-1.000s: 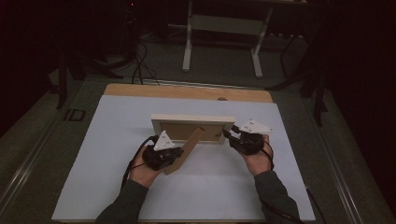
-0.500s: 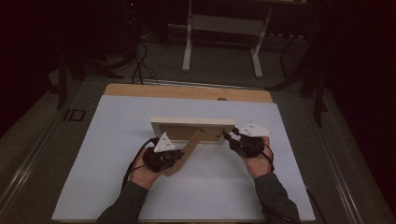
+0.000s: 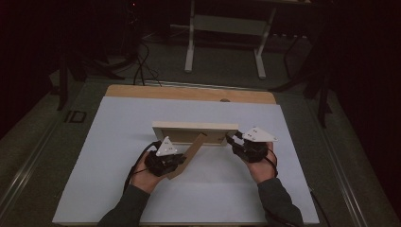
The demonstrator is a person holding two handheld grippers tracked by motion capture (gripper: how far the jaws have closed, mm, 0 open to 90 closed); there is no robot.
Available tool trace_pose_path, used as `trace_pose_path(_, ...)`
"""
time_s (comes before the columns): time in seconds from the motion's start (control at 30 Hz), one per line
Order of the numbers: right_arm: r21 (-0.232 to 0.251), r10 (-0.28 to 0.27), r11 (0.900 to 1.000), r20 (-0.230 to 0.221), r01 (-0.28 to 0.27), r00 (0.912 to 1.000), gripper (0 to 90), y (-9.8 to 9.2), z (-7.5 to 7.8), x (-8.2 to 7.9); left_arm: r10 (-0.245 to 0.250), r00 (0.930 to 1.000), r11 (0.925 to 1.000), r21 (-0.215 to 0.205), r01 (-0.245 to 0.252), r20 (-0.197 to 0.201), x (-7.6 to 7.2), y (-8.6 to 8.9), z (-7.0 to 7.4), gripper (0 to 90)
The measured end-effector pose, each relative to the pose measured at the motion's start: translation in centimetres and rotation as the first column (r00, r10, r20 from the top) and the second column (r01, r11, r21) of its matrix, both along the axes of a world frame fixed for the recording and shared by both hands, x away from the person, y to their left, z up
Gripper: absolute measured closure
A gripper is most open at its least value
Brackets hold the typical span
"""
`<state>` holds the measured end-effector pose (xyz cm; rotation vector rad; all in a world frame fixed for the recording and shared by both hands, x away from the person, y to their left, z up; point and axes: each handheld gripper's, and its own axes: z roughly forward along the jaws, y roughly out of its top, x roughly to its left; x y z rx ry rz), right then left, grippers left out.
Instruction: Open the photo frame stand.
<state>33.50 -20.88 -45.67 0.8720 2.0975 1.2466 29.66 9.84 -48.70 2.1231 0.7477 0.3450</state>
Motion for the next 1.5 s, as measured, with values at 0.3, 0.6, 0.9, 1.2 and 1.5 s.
trace_pose_path(0.3, 0.0, 0.002, 1.0, 0.004, -0.002, 1.0, 62.1, 0.0, -0.1, -0.1, -0.006, 1.0, 1.0, 0.004, 0.006, -0.006, -0.1, 0.1, -0.1, 80.5)
trace_pose_path(0.6, -0.013, -0.01, 1.0, 0.01, 0.01, 0.9999, 62.3, 0.2, -0.1, -0.3, 0.01, 0.9999, 0.9999, 0.008, -0.01, 0.003, -0.3, 0.0, 0.0, 83.7)
trace_pose_path(0.9, -0.021, -0.029, 0.999, 0.015, 0.03, 0.9994, 62.5, 0.4, 0.0, -0.4, -0.006, 1.0, 1.0, -0.006, 0.006, -0.005, -0.5, -0.5, 0.2, 84.6)
trace_pose_path(1.2, -0.034, -0.018, 0.999, 0.025, 0.019, 0.9995, 62.4, 0.3, -0.2, -0.9, -0.073, 0.9973, 0.9973, 0.007, 0.073, 0.004, -1.2, -1.5, 0.4, 79.9)
trace_pose_path(1.5, -0.035, -0.003, 0.999, 0.025, 0.004, 0.9997, 62.0, 0.2, -0.3, -1.1, -0.073, 0.9973, 0.9972, -0.016, 0.073, 0.0, -1.2, -0.9, 0.5, 72.2)
